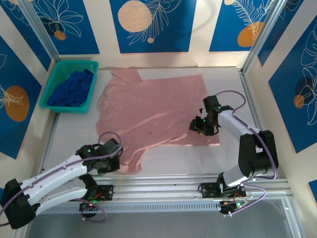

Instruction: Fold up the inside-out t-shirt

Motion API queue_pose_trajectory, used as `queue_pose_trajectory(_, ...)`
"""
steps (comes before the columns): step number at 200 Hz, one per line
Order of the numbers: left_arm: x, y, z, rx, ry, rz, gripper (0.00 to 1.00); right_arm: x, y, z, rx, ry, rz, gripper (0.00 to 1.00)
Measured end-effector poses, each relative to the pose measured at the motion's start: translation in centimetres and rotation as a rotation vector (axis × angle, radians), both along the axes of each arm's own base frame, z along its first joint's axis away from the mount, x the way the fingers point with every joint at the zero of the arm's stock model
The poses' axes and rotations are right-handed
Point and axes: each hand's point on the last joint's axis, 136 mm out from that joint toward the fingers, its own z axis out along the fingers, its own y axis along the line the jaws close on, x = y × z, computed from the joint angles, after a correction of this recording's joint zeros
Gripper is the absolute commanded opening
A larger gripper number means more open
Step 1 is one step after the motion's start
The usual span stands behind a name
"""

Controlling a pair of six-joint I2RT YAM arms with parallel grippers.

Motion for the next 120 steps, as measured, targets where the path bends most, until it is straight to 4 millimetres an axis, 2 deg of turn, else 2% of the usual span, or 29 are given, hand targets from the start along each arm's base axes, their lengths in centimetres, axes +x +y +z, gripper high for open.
queue_pose_trajectory(101,0.3,0.4,4.7,-0.06,-0.047,0.026,0.0,-0.2,-3.4,0.5,-0.043,-0.011,-0.114,0.48)
queue_pose_trajectory(120,0.4,0.3,4.9,-0.071,-0.04,0.021,0.0,-0.3,-3.8,0.6,-0.042,-0.013,-0.127,0.48)
